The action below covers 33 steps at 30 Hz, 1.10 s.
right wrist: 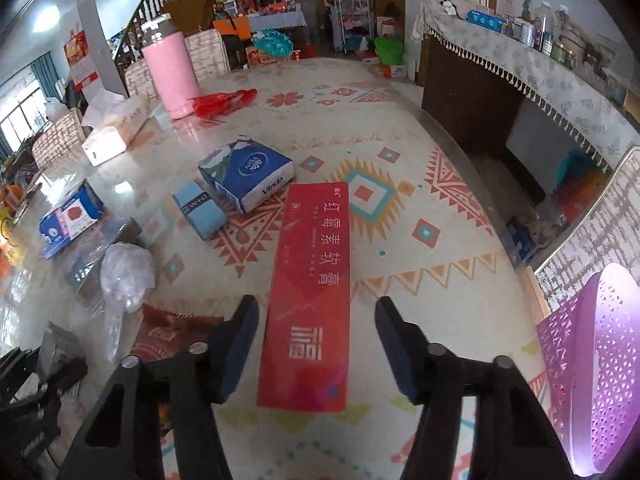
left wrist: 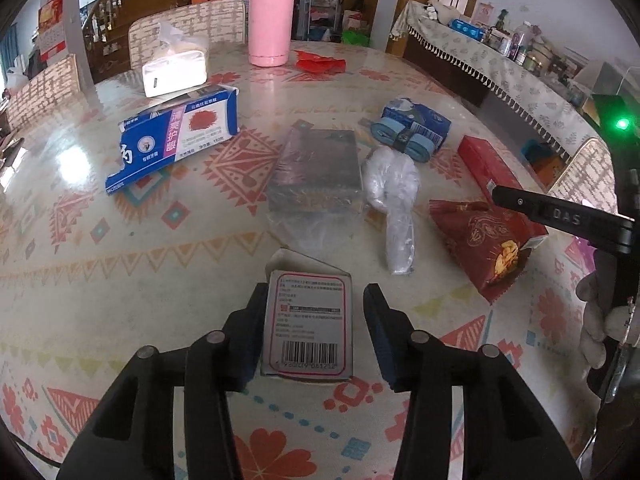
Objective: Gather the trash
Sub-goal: 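Grasp the white medicine box with the left gripper while the right grasps the red toothpaste box, then carry the white box and red toothpaste box toward the purple basket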
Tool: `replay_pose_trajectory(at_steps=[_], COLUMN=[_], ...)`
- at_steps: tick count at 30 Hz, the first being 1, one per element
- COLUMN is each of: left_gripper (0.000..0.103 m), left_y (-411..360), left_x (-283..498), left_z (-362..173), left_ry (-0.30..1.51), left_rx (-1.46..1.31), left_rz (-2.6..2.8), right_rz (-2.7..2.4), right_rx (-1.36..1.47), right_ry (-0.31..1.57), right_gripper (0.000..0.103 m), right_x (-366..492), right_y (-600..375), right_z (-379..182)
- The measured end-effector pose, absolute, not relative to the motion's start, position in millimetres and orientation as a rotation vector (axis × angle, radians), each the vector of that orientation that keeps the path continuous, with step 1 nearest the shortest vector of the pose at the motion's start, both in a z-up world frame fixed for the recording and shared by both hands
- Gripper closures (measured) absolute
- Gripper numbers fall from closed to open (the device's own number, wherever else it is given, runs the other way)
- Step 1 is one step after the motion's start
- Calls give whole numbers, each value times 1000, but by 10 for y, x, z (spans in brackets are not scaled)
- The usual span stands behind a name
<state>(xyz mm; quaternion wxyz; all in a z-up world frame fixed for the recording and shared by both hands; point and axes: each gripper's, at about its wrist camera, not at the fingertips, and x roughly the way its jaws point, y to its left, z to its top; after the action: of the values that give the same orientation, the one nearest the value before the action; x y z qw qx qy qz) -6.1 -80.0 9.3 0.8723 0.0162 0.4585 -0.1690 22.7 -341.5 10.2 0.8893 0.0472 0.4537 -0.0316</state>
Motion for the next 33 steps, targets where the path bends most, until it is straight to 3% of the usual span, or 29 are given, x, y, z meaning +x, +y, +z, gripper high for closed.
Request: replay_pose_trajectory(at_steps=[1,3,33], left_gripper=[58,70,70], left_y=[-789,-738,-792], left_x=[-62,-64,-508], left_z=[95,106,531], left_ry=[961,965,781], left_rx=[30,14,54], left_rz=[-353,-341,-256], right_rz=[-68,-72,-70], right_rx=[98,97,83], right_ry=[947,943,733], right_gripper=[59,59,59], right_x=[227,207,-1507], right_y=[-3417,-3411,-3404], right_z=[97,103,753])
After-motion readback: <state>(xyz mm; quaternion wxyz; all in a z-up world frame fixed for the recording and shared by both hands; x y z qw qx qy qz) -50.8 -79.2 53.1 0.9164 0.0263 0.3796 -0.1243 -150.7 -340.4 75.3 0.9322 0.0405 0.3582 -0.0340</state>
